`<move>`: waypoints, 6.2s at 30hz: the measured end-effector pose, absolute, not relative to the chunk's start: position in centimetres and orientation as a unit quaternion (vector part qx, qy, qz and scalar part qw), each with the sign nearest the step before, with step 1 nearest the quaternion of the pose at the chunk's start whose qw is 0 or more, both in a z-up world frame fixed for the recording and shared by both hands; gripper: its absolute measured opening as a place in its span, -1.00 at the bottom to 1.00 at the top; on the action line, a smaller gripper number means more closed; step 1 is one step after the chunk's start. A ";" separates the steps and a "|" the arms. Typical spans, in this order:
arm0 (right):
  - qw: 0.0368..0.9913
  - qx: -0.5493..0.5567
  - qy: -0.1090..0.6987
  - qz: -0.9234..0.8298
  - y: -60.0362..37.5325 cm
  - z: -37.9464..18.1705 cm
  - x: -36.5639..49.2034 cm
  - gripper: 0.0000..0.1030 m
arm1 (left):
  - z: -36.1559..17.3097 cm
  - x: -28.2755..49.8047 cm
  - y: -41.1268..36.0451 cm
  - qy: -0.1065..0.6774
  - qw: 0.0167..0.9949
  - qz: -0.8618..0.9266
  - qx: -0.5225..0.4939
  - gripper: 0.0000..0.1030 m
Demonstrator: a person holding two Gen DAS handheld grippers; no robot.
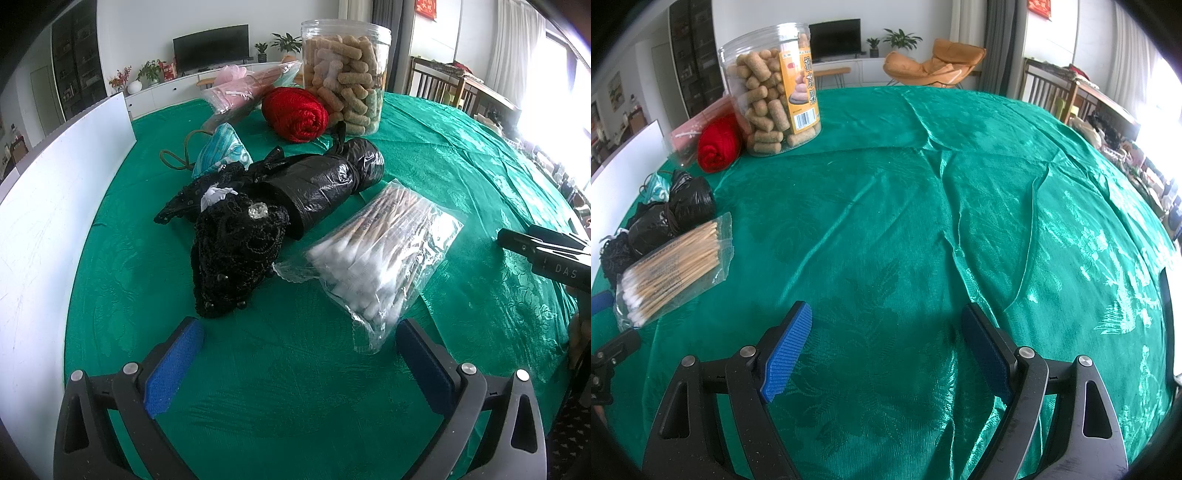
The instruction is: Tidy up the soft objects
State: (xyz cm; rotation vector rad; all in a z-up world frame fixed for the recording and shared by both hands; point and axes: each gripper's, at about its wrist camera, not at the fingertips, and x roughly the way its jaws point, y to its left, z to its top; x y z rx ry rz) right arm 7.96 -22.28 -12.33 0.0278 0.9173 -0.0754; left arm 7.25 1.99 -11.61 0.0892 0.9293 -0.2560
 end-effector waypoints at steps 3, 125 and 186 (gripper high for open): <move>0.896 0.013 0.443 -0.036 -22.3 -12.3 8.0 0.66 | -11.6 7.2 2.0 0.447 0.885 -0.123 0.043 1.00; 0.916 0.019 0.390 0.094 -8.8 -4.3 12.3 0.35 | 4.6 -0.6 21.5 0.330 0.938 0.007 -0.105 0.90; 0.894 0.032 0.444 -0.052 -23.2 -12.0 9.3 0.61 | -10.8 17.0 1.2 0.527 0.837 -0.136 -0.058 0.98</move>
